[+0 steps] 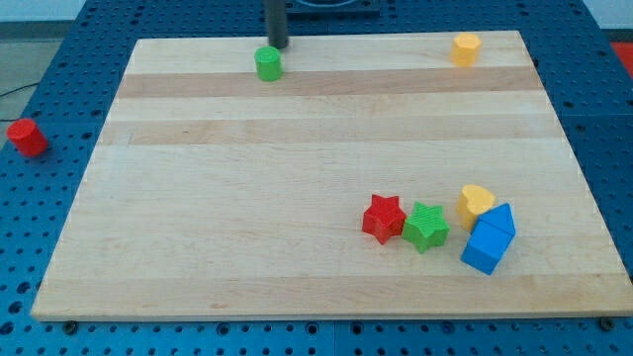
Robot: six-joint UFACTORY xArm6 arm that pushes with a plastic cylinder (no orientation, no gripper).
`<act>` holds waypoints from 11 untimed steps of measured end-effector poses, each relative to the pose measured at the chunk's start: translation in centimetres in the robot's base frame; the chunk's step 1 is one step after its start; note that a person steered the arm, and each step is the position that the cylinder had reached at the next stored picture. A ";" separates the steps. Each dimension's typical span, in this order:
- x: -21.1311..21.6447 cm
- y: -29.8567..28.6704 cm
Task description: Move the green circle diagonal top left to the red star
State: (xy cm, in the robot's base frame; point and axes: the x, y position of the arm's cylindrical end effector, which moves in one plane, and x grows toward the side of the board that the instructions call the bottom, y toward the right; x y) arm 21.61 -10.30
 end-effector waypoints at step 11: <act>18.5 7.7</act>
